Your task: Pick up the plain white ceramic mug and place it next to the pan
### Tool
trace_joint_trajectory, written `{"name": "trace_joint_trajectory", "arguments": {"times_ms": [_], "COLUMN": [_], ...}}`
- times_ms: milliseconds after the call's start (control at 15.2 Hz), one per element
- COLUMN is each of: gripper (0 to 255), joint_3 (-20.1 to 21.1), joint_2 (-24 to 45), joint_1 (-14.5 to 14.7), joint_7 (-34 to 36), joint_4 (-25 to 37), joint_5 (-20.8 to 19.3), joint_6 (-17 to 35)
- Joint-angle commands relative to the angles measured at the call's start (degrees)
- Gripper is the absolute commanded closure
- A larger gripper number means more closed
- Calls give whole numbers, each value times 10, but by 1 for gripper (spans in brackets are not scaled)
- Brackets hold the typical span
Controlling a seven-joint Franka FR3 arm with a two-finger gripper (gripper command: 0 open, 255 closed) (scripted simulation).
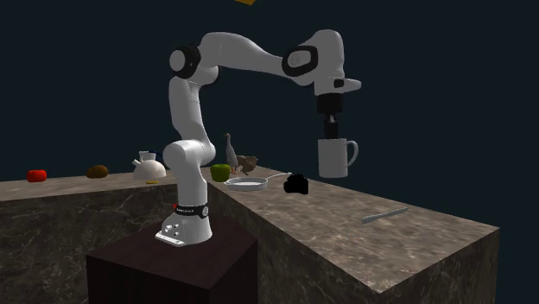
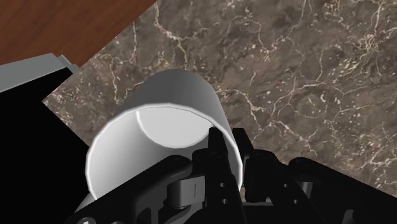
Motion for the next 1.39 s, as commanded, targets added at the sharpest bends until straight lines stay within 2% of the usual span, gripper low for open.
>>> {"name": "trace_joint_trajectory", "arguments": {"times_ms": [0,660,1320], "gripper": [255,255,255], "joint_3": [16,102,192], "joint_2": [-20,-70,-61], "joint_1": [12,68,125], "joint_7": [29,167,308], "joint_4": [-19,-70,-57], "joint_5": [-2,7,23], "joint_6": [-2,-4,-11]}}
